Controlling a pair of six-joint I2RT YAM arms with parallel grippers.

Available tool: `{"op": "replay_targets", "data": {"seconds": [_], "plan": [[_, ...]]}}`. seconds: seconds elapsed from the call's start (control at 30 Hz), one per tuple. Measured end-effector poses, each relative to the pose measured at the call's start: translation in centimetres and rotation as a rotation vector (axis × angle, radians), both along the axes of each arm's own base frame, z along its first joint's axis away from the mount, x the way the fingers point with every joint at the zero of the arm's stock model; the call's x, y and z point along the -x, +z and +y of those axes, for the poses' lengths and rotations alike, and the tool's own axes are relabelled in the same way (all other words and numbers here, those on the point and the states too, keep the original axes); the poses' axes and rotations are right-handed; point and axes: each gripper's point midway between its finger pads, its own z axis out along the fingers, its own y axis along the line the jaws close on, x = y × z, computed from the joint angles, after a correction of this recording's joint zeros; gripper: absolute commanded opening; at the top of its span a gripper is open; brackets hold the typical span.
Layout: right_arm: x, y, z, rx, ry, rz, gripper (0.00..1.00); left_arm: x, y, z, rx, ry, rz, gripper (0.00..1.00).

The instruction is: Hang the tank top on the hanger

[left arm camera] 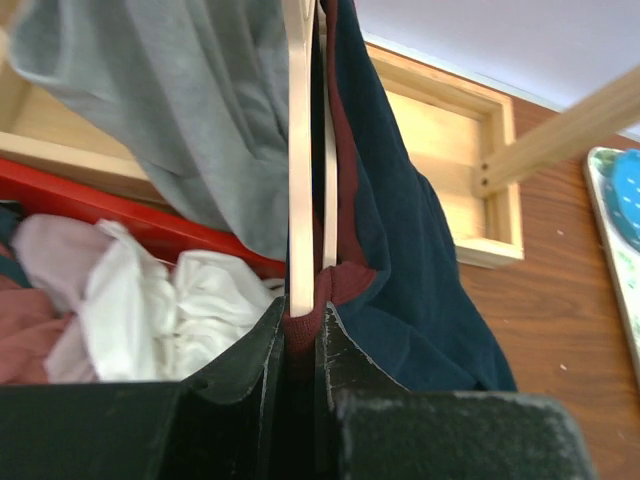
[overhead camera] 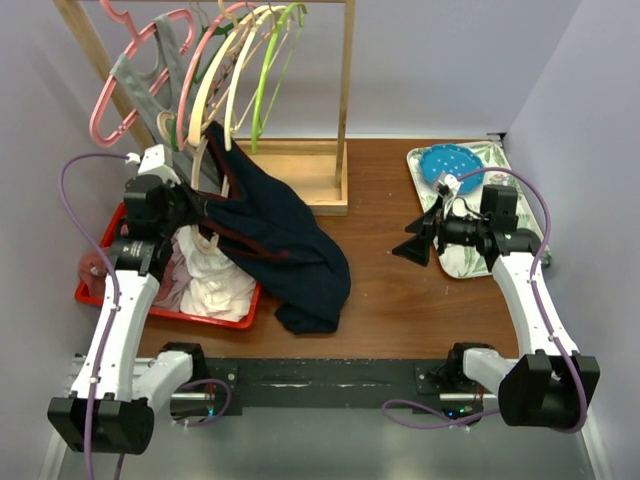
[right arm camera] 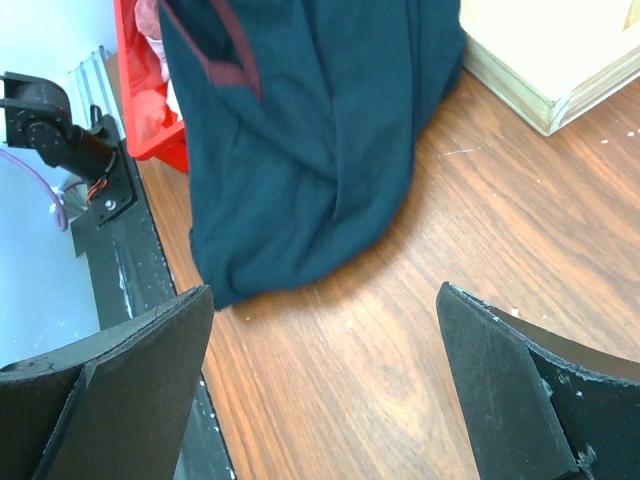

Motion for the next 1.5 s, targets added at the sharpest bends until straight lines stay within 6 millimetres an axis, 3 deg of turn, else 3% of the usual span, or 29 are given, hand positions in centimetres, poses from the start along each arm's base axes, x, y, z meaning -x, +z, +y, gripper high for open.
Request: {"op": "replay_targets", "data": {"seconds": [0.2, 0.63, 0.87, 1.2, 1.5], "plan": [[-0.2, -0.2, -0.3, 0.001, -0.007, 0.006, 0.99, -1.3, 1.4, 2.0, -0.080, 0.027, 0.005, 0.00], [0.3, -0.6, -0.4, -0.016, 0.006, 0.047, 0.98, -4.0, 10.1, 4.8, -0.309, 0.054, -0.113, 0.00], [0.2, -0.8, -0.3, -0.031, 0.019, 0.064, 0.99, -6.9, 12.9, 5.2, -0.399, 0.023, -0.131, 0.00], [0.2, -0.8, -0.7, -0.053, 0.016, 0.083, 0.99, -9.9, 14.8, 4.6, -0.490, -0.072, -0.164, 0.00], [0.1, -1.4, -0.8, -0.071, 0.018, 0.132, 0.99, -11.1, 15.3, 4.1, -0.494, -0.112, -0.167, 0.00]]}}
